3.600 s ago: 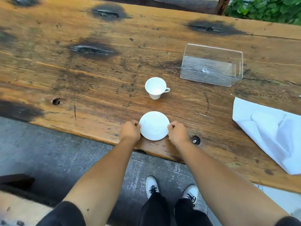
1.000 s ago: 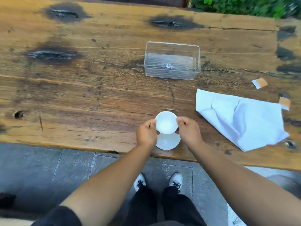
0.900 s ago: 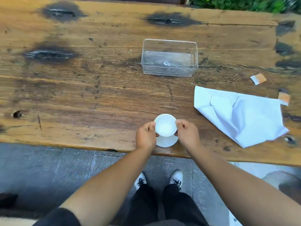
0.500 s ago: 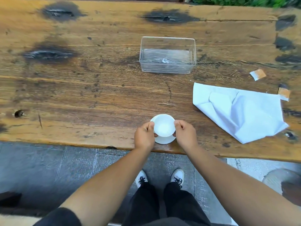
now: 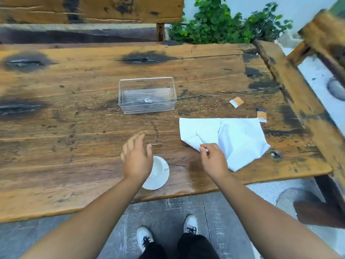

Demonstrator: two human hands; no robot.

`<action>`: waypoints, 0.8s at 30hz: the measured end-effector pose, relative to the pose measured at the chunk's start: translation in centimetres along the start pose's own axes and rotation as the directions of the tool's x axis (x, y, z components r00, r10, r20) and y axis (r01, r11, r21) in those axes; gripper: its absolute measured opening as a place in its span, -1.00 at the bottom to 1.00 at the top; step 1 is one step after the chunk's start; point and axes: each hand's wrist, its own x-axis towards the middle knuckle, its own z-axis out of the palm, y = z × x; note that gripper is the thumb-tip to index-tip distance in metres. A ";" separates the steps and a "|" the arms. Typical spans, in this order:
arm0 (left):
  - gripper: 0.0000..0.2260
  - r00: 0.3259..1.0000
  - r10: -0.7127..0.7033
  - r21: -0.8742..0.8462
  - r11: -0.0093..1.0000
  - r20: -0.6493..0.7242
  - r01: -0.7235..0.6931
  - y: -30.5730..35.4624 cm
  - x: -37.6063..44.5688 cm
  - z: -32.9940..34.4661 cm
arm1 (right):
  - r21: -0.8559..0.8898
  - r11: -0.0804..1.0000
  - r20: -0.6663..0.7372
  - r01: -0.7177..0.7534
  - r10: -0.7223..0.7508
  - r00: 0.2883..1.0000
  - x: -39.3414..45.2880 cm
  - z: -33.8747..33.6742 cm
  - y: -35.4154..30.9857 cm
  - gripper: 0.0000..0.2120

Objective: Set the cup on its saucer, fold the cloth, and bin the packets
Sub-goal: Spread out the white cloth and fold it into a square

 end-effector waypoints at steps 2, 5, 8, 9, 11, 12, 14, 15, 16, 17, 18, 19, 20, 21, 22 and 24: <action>-0.66 0.986 0.154 0.009 0.988 0.065 -0.155 4.0 1.0 1.4 | -0.089 0.996 -0.038 0.012 -0.015 0.999 2.2 -3.8 2.4 -0.81; -0.67 0.943 0.251 0.000 0.966 0.219 -0.257 9.3 2.4 5.1 | -0.228 0.974 -0.046 0.004 -0.015 0.999 6.3 -8.4 6.2 -0.78; -0.68 0.908 0.221 0.026 0.969 0.357 -0.246 12.8 4.6 9.8 | -0.327 0.945 0.035 0.001 0.011 0.999 11.1 -10.6 9.5 -0.73; -0.68 0.901 0.196 0.052 0.971 0.387 -0.233 13.6 5.6 11.3 | -0.350 0.936 0.080 0.017 0.012 0.997 12.7 -10.8 10.2 -0.72; -0.62 0.891 0.168 0.165 0.952 0.422 -0.258 14.6 7.6 14.4 | -0.401 0.913 0.185 0.081 -0.006 0.983 16.0 -10.6 11.4 -0.67; -0.57 0.874 0.182 0.252 0.914 0.450 -0.319 14.8 8.4 15.8 | -0.431 0.890 0.258 0.151 -0.039 0.965 17.4 -10.3 11.8 -0.63; -0.52 0.799 0.242 0.415 0.751 0.551 -0.514 14.5 9.6 18.4 | -0.472 0.808 0.437 0.353 -0.133 0.890 19.7 -9.2 12.3 -0.51; -0.54 0.754 0.259 0.454 0.666 0.604 -0.592 14.2 10.0 19.7 | -0.478 0.749 0.521 0.459 -0.179 0.835 20.9 -8.5 12.8 -0.45; -0.58 0.719 0.265 0.476 0.597 0.642 -0.645 13.6 10.4 20.6 | -0.481 0.678 0.594 0.556 -0.215 0.775 21.8 -7.8 13.0 -0.40; -0.61 0.699 0.262 0.491 0.551 0.666 -0.675 13.0 10.5 21.2 | -0.486 0.602 0.648 0.633 -0.238 0.724 22.4 -7.3 13.1 -0.37; -0.62 0.688 0.254 0.504 0.520 0.679 -0.690 12.5 10.7 21.6 | -0.493 0.535 0.680 0.686 -0.255 0.687 22.9 -6.8 13.2 -0.38; -0.62 0.681 0.247 0.512 0.499 0.689 -0.699 12.2 10.8 21.9 | -0.499 0.488 0.694 0.716 -0.269 0.668 23.3 -6.5 13.3 -0.43; -0.61 0.677 0.243 0.516 0.487 0.695 -0.705 12.1 10.9 22.1 | -0.507 0.460 0.695 0.729 -0.282 0.662 23.6 -6.2 13.5 -0.50; -0.59 0.675 0.243 0.517 0.484 0.696 -0.707 12.1 11.0 22.2 | -0.517 0.444 0.685 0.732 -0.299 0.665 23.7 -6.1 13.7 -0.57; -0.57 0.673 0.250 0.514 0.479 0.697 -0.711 12.3 11.2 22.3 | -0.530 0.430 0.670 0.731 -0.316 0.672 24.0 -6.1 14.0 -0.65; -0.55 0.664 0.281 0.512 0.458 0.693 -0.727 12.5 11.5 22.5 | -0.552 0.427 0.644 0.716 -0.328 0.691 24.3 -6.5 14.4 -0.77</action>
